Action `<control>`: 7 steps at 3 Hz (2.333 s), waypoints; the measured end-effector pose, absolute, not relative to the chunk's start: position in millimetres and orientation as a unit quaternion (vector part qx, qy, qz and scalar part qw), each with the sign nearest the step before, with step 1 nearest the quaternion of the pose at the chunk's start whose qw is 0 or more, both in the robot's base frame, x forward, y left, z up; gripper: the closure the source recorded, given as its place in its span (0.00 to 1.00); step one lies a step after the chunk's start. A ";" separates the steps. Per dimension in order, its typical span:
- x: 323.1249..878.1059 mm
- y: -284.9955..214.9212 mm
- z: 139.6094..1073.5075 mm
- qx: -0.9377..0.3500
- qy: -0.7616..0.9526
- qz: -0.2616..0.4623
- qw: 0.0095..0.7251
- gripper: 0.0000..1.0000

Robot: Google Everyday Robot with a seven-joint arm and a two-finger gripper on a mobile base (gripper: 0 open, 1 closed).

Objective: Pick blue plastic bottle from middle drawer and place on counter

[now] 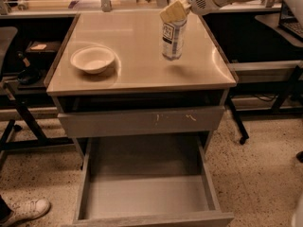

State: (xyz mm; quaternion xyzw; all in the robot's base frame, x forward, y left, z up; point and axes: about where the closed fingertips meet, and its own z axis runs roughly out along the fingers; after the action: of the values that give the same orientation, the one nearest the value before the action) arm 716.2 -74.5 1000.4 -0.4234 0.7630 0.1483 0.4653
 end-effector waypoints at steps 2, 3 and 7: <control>758.4 -56.2 961.0 -0.419 0.784 0.196 0.414 1.00; 764.7 -51.4 944.3 -0.419 0.794 0.214 0.386 1.00; 765.4 -50.8 945.0 -0.419 0.795 0.217 0.381 0.34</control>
Offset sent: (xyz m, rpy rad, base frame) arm 0.0662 0.0207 -0.0535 0.0485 0.2475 0.0586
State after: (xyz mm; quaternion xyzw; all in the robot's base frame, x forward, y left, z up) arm 765.4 -50.8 945.0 -0.4187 0.7954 0.2166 0.3810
